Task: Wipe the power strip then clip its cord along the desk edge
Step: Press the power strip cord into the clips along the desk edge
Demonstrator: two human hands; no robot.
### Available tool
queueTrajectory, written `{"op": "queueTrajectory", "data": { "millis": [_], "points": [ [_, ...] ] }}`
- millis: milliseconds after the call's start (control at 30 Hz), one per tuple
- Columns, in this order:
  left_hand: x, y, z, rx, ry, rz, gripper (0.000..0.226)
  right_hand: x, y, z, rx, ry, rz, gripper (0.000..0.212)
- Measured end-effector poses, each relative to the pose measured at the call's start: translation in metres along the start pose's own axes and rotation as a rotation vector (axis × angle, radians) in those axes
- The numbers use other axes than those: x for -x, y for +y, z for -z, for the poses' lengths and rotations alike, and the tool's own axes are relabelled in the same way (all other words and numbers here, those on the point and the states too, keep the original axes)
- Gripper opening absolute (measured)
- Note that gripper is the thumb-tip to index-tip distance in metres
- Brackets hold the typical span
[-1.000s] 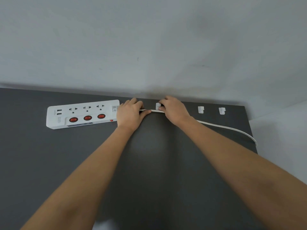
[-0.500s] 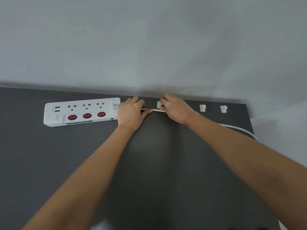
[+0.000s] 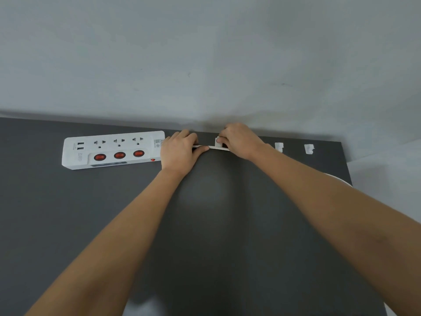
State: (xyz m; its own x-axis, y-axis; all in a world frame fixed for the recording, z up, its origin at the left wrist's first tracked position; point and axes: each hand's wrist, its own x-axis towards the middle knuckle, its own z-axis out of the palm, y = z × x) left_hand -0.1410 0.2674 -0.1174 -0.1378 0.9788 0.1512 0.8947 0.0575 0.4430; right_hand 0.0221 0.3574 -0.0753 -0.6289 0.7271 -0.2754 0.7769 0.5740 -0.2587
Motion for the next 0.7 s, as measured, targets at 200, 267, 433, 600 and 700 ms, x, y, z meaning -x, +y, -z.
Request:
{"op": "queueTrajectory", "data": {
  "millis": [200, 267, 433, 600, 700],
  "points": [
    [-0.003, 0.000, -0.001, 0.005, 0.047, -0.014, 0.040, -0.002, 0.002, 0.001, -0.012, 0.002, 0.017, 0.033],
    [-0.005, 0.000, -0.002, 0.018, 0.052, 0.001, 0.040, -0.002, 0.003, 0.002, -0.014, 0.007, 0.021, 0.032],
    [-0.014, 0.007, -0.004, -0.026, 0.024, 0.083, 0.038, -0.003, 0.004, 0.003, -0.003, -0.015, 0.012, 0.032],
    [-0.019, 0.014, -0.005, -0.093, -0.040, 0.148, 0.033, 0.007, 0.016, 0.010, -0.082, -0.046, 0.038, 0.029],
    [-0.019, 0.026, -0.008, -0.023, -0.025, 0.081, 0.037, 0.024, 0.048, 0.011, -0.088, 0.119, -0.071, 0.025]
  ]
}}
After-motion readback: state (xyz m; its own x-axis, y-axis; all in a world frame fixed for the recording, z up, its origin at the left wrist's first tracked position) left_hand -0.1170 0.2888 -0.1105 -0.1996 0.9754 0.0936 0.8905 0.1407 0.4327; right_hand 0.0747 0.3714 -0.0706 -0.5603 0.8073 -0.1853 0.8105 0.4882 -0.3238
